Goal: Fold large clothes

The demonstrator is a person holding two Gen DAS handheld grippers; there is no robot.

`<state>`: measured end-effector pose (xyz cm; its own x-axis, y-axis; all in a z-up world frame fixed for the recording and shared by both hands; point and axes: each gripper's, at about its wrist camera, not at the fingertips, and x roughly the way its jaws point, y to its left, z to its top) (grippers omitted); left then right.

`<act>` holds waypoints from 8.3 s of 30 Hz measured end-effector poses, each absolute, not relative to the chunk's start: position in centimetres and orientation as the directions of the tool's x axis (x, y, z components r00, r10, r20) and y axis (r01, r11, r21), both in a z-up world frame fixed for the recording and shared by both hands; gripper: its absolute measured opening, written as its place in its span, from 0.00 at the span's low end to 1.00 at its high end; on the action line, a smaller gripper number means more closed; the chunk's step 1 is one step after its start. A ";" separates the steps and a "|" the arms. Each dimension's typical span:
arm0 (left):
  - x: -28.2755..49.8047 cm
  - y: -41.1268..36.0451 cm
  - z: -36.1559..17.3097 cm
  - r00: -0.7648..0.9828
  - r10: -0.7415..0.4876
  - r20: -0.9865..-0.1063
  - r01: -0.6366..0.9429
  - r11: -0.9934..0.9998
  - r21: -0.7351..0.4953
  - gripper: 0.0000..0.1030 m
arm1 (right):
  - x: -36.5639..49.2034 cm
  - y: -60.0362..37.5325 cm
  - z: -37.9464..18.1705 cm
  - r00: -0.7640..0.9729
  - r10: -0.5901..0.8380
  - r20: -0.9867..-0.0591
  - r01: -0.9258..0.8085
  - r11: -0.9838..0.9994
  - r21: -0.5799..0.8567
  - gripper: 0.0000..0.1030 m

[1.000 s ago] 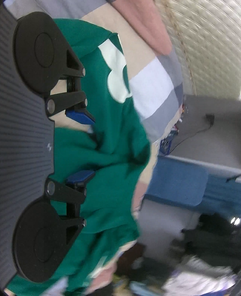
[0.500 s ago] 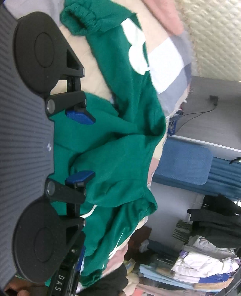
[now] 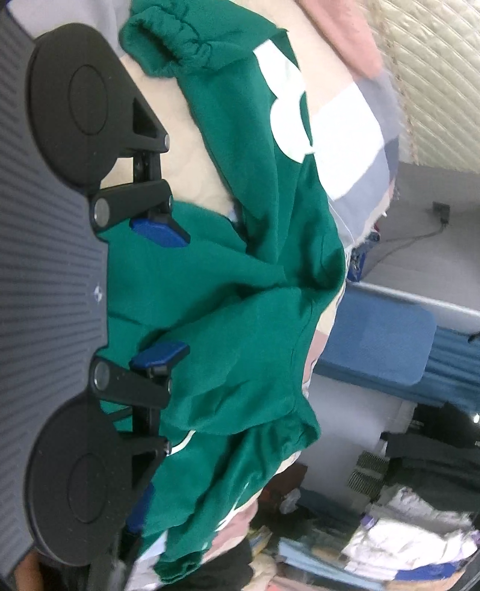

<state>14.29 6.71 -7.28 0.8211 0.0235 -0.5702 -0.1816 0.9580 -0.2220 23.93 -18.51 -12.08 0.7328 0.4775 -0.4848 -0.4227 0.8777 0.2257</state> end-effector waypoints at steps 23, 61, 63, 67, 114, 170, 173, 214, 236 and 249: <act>16.2 13.3 -9.4 0.804 0.061 -0.591 -0.300 0.900 -0.315 0.62 | 40.9 -5.4 -15.8 0.704 0.357 -0.615 -0.449 0.894 0.005 0.46; 27.2 18.8 -15.4 0.812 0.061 -0.581 -0.296 0.901 -0.318 0.62 | 65.7 -8.6 -4.8 0.894 0.222 -0.390 -0.240 0.971 0.003 0.77; 26.6 18.5 -14.8 0.822 0.052 -0.567 -0.281 0.903 -0.324 0.62 | 63.6 -9.2 -3.8 0.883 0.239 -0.405 -0.254 0.967 0.015 0.77; 24.9 17.8 -13.6 0.831 0.036 -0.555 -0.267 0.901 -0.341 0.62 | 58.1 -10.2 -1.7 0.869 0.271 -0.415 -0.285 0.958 0.028 0.77; 10.5 16.3 -12.3 0.770 -0.147 -0.621 -0.345 0.722 -0.599 0.62 | 17.2 -12.2 -10.0 0.409 0.685 -0.603 -0.683 0.668 0.295 0.75; 9.3 9.0 -12.0 0.650 -0.191 -0.735 -0.285 0.836 -0.469 0.10 | 18.2 -24.2 -8.2 0.636 0.560 -0.531 -0.354 0.823 0.443 0.49; 8.9 8.9 -11.1 0.612 -0.127 -0.781 -0.336 0.852 -0.402 0.10 | 17.8 -25.3 -7.1 0.682 0.527 -0.506 -0.335 0.841 0.424 0.49; 19.9 0.0 -10.9 0.701 -0.097 -0.707 -0.118 0.961 -0.248 0.73 | 37.3 -51.9 -11.1 0.840 -0.003 -0.543 0.010 1.000 0.010 0.82; 24.3 -0.7 -13.3 0.691 -0.097 -0.717 -0.092 0.971 -0.220 0.73 | 44.9 -63.5 -5.2 0.884 -0.168 -0.436 0.264 0.949 0.171 0.15; 21.4 1.8 -10.7 0.744 -0.098 -0.661 -0.104 0.960 -0.259 0.73 | 42.4 -56.4 7.3 0.936 -0.148 -0.319 0.177 0.982 0.063 0.15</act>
